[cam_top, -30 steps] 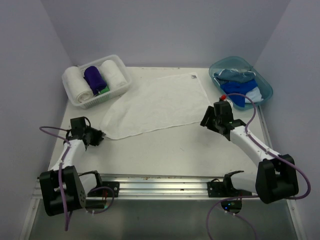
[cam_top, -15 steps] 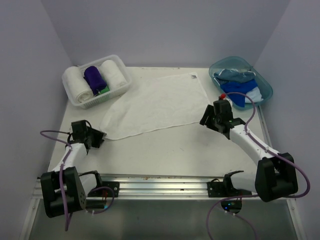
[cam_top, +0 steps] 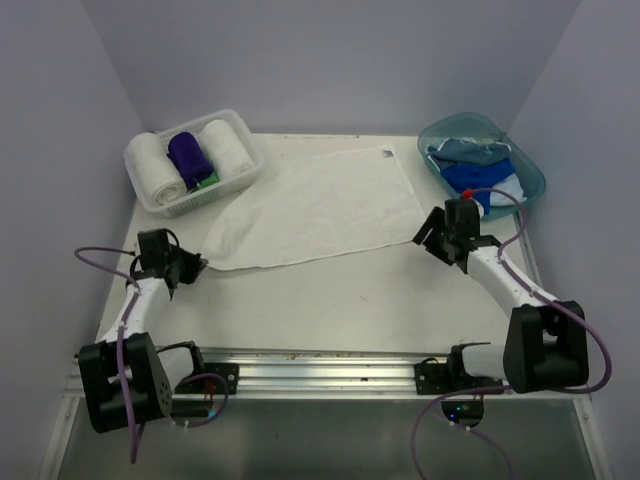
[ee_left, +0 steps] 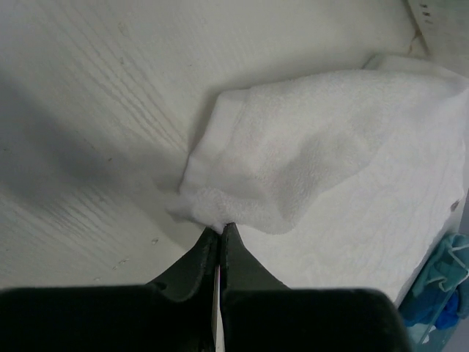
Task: Roll the towels
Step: Flatten the towel
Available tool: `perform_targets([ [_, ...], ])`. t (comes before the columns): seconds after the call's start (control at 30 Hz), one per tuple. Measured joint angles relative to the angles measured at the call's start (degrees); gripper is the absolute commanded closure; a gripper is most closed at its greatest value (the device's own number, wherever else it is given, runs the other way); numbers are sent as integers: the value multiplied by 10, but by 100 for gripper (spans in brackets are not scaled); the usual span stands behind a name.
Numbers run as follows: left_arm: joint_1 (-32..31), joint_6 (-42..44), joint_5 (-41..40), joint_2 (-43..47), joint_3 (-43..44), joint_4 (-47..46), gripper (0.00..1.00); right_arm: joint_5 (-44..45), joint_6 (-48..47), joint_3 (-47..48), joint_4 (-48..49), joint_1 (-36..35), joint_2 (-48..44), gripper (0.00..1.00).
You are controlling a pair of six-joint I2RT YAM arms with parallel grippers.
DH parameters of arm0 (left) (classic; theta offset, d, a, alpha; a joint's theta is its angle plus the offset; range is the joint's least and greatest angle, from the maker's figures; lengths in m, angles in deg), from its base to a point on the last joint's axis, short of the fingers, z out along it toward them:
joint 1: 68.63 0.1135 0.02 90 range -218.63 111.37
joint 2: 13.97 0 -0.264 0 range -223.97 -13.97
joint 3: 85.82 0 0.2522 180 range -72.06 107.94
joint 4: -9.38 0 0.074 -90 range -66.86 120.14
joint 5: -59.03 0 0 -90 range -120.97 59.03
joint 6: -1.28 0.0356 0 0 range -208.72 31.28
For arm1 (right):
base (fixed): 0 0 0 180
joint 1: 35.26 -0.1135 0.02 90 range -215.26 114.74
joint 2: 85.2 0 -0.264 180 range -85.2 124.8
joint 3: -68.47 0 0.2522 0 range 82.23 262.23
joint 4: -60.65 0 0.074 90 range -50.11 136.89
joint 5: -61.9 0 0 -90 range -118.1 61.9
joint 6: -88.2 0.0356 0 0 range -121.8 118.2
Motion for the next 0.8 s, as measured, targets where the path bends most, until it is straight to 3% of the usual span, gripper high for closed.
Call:
perform_targets([
  [0.33, 0, 21, 18, 9, 16, 35, 100, 14, 63, 8, 79, 28, 110, 38],
  [0.67, 3, 29, 31, 14, 34, 47, 100, 61, 89, 99, 127, 28, 241, 47],
  [0.8, 5, 29, 38, 14, 35, 47, 100, 63, 97, 126, 137, 28, 274, 100],
])
